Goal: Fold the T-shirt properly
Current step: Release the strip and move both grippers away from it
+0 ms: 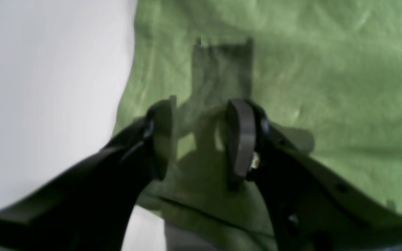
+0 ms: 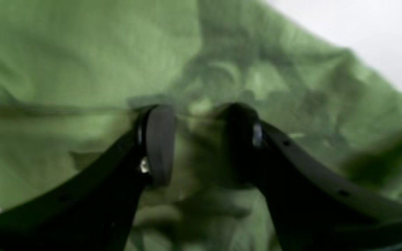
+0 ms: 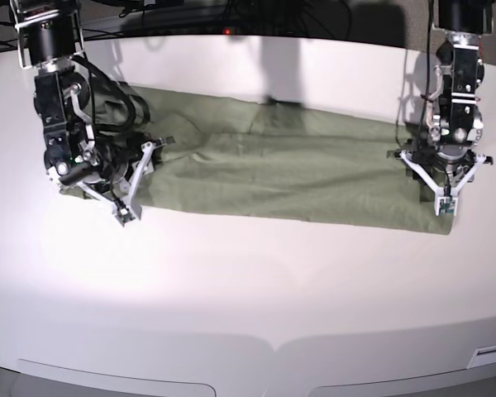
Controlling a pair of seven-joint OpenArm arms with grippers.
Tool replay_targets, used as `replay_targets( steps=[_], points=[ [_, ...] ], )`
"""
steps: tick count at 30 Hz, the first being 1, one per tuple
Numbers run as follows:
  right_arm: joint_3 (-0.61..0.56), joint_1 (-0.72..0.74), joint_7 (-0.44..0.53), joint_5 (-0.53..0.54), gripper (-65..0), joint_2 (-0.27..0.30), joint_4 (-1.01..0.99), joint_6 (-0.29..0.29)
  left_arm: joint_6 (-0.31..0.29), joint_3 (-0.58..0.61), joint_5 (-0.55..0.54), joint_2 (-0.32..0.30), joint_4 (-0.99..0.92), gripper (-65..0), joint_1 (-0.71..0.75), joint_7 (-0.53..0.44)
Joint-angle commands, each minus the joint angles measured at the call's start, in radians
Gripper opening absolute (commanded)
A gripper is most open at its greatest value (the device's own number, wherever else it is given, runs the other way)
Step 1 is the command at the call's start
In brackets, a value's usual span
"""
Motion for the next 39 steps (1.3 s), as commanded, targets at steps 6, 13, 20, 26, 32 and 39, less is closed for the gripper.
replay_targets(
  steps=[6, 13, 20, 26, 32, 39],
  points=[
    [0.007, 0.104, 0.044, -0.021, -37.1, 0.004, -0.188, -0.005, 0.006, -0.005, 0.028, -0.011, -0.034, -39.4, -0.016, 0.059],
    [0.007, 0.208, 0.043, -0.019, -37.1, 0.004, -0.259, -0.005, 0.006, -0.005, 0.028, -0.012, -0.034, -39.4, -0.016, 0.018],
    [0.008, 0.29, 0.03, -0.015, -37.1, 0.005, -0.246, -0.005, 0.007, -0.005, 0.164, -0.012, -0.023, -39.4, -0.016, 0.005],
    [0.008, 0.343, 0.031, -0.011, -37.2, 0.004, -0.233, -0.005, 0.007, -0.005, 0.181, -0.015, 0.071, -37.9, -0.02, 0.043],
    [0.008, 0.35, 0.031, -0.011, -37.2, 0.004, -0.175, -0.005, 0.005, -0.005, 0.181, -0.015, 0.208, -19.5, -0.044, 0.044],
    [0.008, 0.349, 0.01, 0.029, -37.2, 0.005, -0.031, -0.004, -0.046, -0.005, 0.185, -0.02, 0.336, -19.5, -0.049, 0.079]
  ],
)
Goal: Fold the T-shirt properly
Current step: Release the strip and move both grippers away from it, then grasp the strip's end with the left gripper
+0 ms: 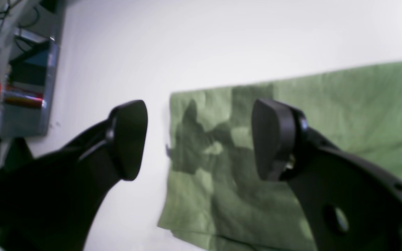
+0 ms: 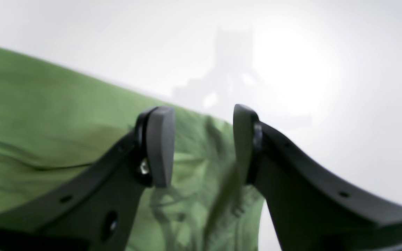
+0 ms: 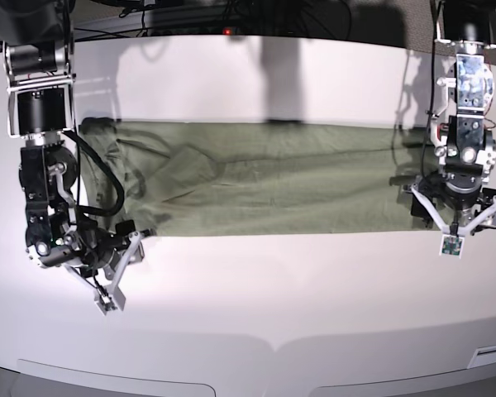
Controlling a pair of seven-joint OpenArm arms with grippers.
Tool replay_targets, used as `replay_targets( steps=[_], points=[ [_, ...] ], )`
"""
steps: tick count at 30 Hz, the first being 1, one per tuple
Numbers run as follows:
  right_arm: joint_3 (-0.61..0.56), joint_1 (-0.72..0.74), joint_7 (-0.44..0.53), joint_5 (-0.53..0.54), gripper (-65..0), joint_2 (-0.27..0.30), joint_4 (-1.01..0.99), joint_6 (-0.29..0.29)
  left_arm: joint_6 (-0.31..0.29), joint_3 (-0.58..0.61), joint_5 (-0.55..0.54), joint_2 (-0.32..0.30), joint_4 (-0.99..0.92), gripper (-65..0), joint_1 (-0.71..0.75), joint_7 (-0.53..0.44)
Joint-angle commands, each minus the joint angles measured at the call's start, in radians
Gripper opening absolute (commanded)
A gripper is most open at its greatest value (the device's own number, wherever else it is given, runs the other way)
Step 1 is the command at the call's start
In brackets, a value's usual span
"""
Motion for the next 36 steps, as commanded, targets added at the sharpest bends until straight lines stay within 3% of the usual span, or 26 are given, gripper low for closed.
replay_targets(
  steps=[1, 9, 12, 16, 20, 25, 27, 29, 36],
  points=[
    [0.005, 0.028, 0.017, 0.019, -37.2, 0.012, 0.04, 0.001, 0.013, -0.004, 0.011, -0.013, 0.038, -19.5, -0.019, -0.013],
    [0.005, 0.028, 0.016, 0.051, -37.2, 0.012, 0.175, 0.003, 0.006, -0.004, 0.011, -0.013, 0.083, -19.5, -0.019, 0.014],
    [0.005, 0.028, 0.005, 0.051, -37.2, 0.012, 0.195, 0.004, -0.096, -0.004, -0.004, -0.03, 0.083, -19.6, -0.02, 0.022],
    [0.005, 0.026, -0.005, 0.051, -37.2, 0.012, 0.206, 0.004, -0.154, -0.02, -0.114, -0.123, 0.072, -19.9, -0.052, 0.088],
    [0.005, 0.02, -0.024, 0.053, -37.2, 0.012, 0.206, 0.005, -0.264, -0.101, -0.302, -0.243, -0.007, -19.9, -0.115, 0.098],
    [0.005, 0.021, -0.056, 0.105, -37.2, 0.012, 0.206, 0.083, -0.472, -0.158, -0.614, -0.365, -0.303, -19.9, -0.235, 0.119],
    [0.005, 0.021, -0.055, 0.166, -37.2, 0.012, 0.209, 0.122, -0.56, -0.158, -0.719, -0.394, -0.472, -19.9, -0.295, 0.144],
    [0.005, 0.021, -0.053, 0.222, -37.2, 0.012, 0.21, 0.124, -0.635, -0.158, -0.787, -0.409, -0.648, -19.9, -0.36, 0.164],
    [0.005, 0.021, -0.056, 0.25, -37.2, 0.011, 0.251, 0.124, -0.647, -0.158, -0.749, -0.411, -1.144, -19.9, -0.536, 0.104]
  ],
)
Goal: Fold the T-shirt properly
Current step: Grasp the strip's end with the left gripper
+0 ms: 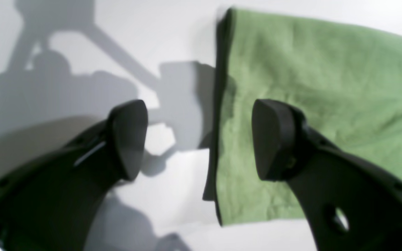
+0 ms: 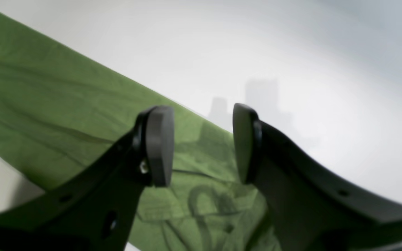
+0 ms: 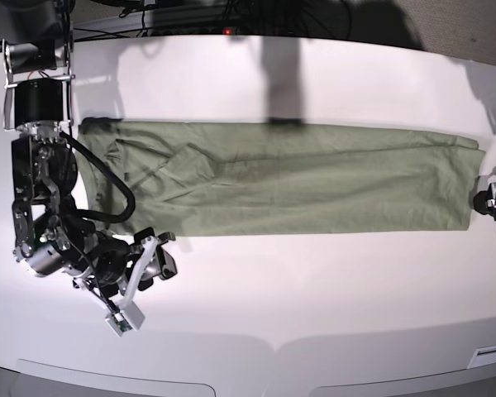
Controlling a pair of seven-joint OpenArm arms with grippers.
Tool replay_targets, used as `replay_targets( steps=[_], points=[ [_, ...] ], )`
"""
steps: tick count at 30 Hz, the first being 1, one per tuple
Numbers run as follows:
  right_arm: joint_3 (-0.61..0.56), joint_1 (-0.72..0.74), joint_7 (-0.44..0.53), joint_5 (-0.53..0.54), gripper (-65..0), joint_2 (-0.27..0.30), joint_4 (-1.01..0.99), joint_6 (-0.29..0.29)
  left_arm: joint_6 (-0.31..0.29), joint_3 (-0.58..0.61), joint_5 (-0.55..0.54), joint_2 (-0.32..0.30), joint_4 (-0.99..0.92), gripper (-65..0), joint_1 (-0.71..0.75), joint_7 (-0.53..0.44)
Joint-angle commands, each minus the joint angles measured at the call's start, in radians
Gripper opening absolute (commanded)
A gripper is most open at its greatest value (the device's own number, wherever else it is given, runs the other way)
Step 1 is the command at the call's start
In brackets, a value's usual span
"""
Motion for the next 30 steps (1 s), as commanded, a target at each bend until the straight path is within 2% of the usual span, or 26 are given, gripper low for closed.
replay_targets(
  steps=[1, 3, 7, 11, 16, 20, 26, 30],
  points=[
    [0.005, 0.03, 0.019, 0.016, -37.2, 0.011, 0.032, 0.003, -0.007, -0.004, -0.01, -0.027, -0.011, -19.9, -0.037, -0.024],
    [0.005, 0.03, 0.007, 0.016, -37.2, 0.011, 0.06, 0.003, -0.007, -0.004, -0.015, -0.025, -0.035, -19.9, -0.035, -0.019],
    [0.005, 0.03, -0.009, 0.016, -37.2, 0.011, 0.108, 0.003, -0.007, -0.004, -0.052, -0.002, -0.035, -19.9, -0.005, 0.069],
    [0.005, 0.03, -0.01, 0.016, -37.2, 0.011, 0.142, 0.003, -0.007, -0.004, -0.143, 0.043, -0.035, -19.9, 0.042, 0.14],
    [0.005, 0.03, -0.01, 0.016, -37.2, 0.011, 0.158, 0.003, -0.007, -0.001, -0.154, 0.095, -0.035, -19.9, 0.084, 0.235],
    [0.005, 0.03, -0.01, 0.016, -37.2, 0.011, 0.158, 0.003, -0.007, 0.0, -0.164, 0.091, -0.034, -19.9, 0.08, 0.295],
    [0.005, 0.03, -0.01, 0.016, -37.2, 0.011, 0.158, 0.004, -0.007, 0.0, -0.352, 0.063, -0.032, -19.9, 0.081, 0.497],
    [0.005, 0.03, -0.01, 0.016, -37.2, 0.011, 0.158, 0.004, -0.007, 0.0, -0.408, 0.035, -0.032, -19.9, 0.08, 0.491]
  ],
)
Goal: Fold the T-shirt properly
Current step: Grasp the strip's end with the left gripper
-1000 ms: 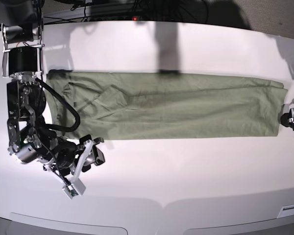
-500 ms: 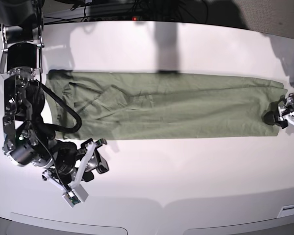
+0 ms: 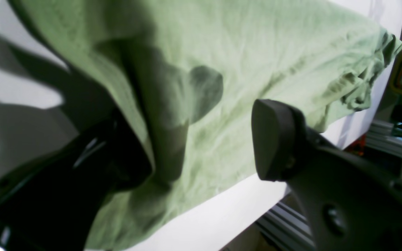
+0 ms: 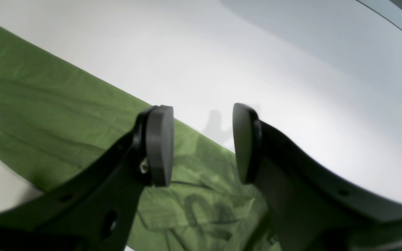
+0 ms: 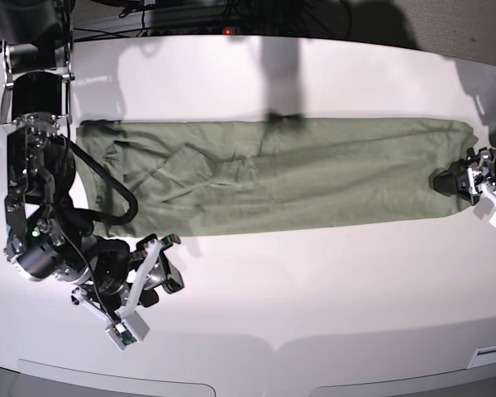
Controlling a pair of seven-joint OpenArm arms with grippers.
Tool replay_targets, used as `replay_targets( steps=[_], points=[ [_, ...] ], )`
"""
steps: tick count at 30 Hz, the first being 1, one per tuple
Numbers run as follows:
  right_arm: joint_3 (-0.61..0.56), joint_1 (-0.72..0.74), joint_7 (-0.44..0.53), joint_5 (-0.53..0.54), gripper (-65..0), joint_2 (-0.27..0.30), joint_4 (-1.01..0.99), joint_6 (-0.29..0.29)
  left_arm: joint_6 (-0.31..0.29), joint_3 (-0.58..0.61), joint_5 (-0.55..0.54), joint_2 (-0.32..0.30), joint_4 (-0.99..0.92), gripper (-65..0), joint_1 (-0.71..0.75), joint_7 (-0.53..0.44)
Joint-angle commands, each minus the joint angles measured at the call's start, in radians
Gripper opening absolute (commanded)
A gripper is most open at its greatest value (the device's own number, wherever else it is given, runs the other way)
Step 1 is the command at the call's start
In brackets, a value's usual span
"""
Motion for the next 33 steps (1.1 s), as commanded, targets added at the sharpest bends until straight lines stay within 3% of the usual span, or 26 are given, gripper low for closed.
replay_targets(
  steps=[1, 9, 14, 24, 29, 33],
  points=[
    [0.005, 0.028, 0.02, 0.011, -37.2, 0.011, 0.018, 0.003, 0.016, 0.005, 0.05, -0.031, -0.002, -19.9, 0.002, 0.036],
    [0.005, 0.028, 0.02, 0.011, -37.2, 0.011, 0.018, 0.003, 0.016, 0.005, 0.002, -0.105, -0.002, -19.9, 0.003, 0.032],
    [0.005, 0.028, 0.02, 0.011, -37.2, 0.011, 0.018, 0.003, 0.016, 0.005, 0.005, -0.088, -0.002, -19.9, 0.017, -0.014],
    [0.005, 0.028, 0.016, 0.011, -37.2, 0.011, 0.018, 0.003, 0.016, 0.005, 0.04, -0.054, -0.002, -20.9, 0.048, -0.016],
    [0.005, 0.028, 0.015, 0.011, -37.2, 0.011, 0.018, 0.003, 0.042, 0.005, 0.05, -0.066, -0.002, -34.0, 0.047, -0.02],
    [0.005, 0.028, 0.016, 0.011, -37.2, 0.011, 0.018, 0.003, 0.041, 0.005, 0.065, -0.065, -0.002, -34.2, 0.047, -0.021]
  ],
)
